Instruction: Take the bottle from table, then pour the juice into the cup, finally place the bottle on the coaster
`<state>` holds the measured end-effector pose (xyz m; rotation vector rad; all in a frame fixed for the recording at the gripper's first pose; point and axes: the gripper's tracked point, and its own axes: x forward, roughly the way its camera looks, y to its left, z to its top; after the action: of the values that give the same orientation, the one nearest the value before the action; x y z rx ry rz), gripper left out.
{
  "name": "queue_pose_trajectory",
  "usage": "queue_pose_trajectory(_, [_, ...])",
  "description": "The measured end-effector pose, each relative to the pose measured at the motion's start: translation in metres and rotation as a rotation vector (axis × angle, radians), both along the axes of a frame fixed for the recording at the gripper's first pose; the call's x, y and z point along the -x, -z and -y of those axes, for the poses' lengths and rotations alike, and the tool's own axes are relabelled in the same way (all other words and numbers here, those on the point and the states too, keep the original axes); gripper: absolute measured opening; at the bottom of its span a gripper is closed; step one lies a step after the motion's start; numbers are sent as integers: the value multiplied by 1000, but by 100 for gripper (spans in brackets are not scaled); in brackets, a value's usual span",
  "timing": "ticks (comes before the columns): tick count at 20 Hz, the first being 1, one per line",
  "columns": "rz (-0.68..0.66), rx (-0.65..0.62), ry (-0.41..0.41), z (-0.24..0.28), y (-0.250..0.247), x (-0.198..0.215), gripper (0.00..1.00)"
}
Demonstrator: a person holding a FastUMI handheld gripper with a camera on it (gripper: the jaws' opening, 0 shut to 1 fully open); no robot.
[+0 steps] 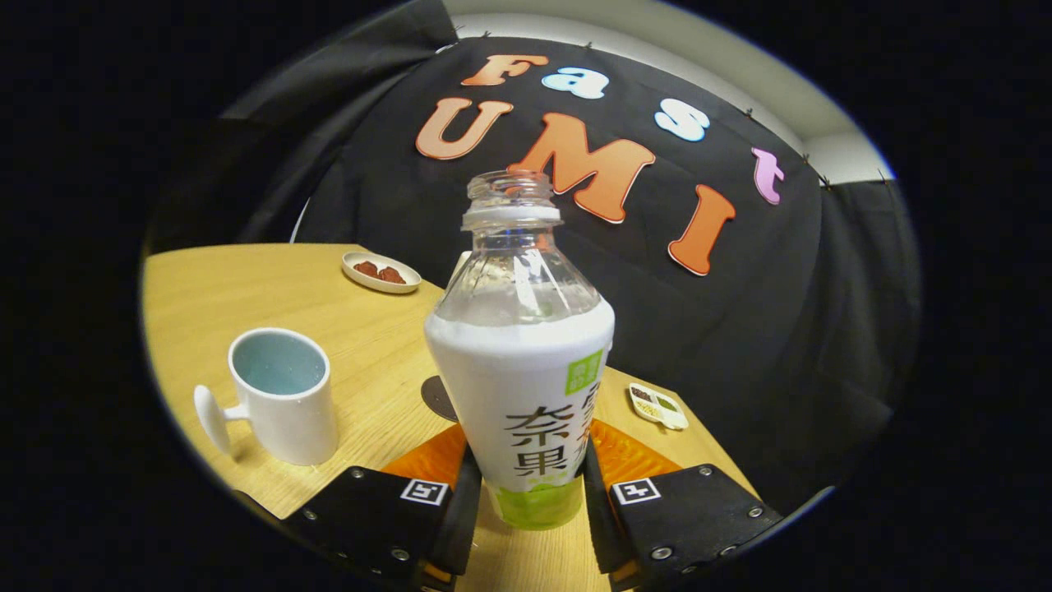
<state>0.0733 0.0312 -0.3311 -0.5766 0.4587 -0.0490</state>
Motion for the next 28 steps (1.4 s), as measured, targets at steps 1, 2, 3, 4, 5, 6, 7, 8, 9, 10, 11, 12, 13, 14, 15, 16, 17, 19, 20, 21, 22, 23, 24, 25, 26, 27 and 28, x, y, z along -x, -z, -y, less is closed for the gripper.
queue_pose_trajectory(1, [-2,33,-8,0,-1,-1,58])
queue_pose_trajectory(2, [-4,69,-16,0,-2,-4,58])
queue_pose_trajectory(3, [-7,107,-24,1,-3,-5,58])
queue_pose_trajectory(4, [-7,143,-36,-2,-4,-7,58])
queue_pose_trajectory(5, [-9,182,-53,-4,-6,-7,58])
queue_pose_trajectory(6, [-5,224,-75,-7,-7,-7,58])
queue_pose_trajectory(7, [-7,275,-94,-8,-7,-6,58])
queue_pose_trajectory(8, [-9,333,-118,-9,-8,-6,58])
queue_pose_trajectory(9, [-1,391,-136,-11,-10,-6,58])
queue_pose_trajectory(10, [14,444,-149,-11,-13,-9,58])
queue_pose_trajectory(11, [22,485,-157,-13,-15,-12,58])
queue_pose_trajectory(12, [19,510,-164,-12,-14,-15,58])
queue_pose_trajectory(13, [10,527,-174,-14,-11,-17,58])
queue_pose_trajectory(14, [6,548,-183,-16,-10,-19,58])
queue_pose_trajectory(15, [6,576,-191,-17,-10,-21,58])
queue_pose_trajectory(16, [10,608,-199,-20,-11,-21,58])
queue_pose_trajectory(17, [18,636,-205,-22,-13,-22,58])
queue_pose_trajectory(19, [28,678,-217,-24,-14,-23,58])
queue_pose_trajectory(20, [36,697,-227,-26,-14,-26,58])
queue_pose_trajectory(21, [45,719,-235,-27,-14,-28,58])
queue_pose_trajectory(22, [51,742,-241,-28,-16,-27,58])
queue_pose_trajectory(23, [57,762,-249,-29,-17,-26,58])
queue_pose_trajectory(24, [62,785,-258,-29,-17,-27,58])
queue_pose_trajectory(25, [70,812,-266,-29,-19,-28,58])
queue_pose_trajectory(26, [81,844,-274,-29,-19,-29,58])
queue_pose_trajectory(27, [89,875,-279,-28,-20,-29,58])
queue_pose_trajectory(28, [95,900,-287,-28,-22,-30,58])
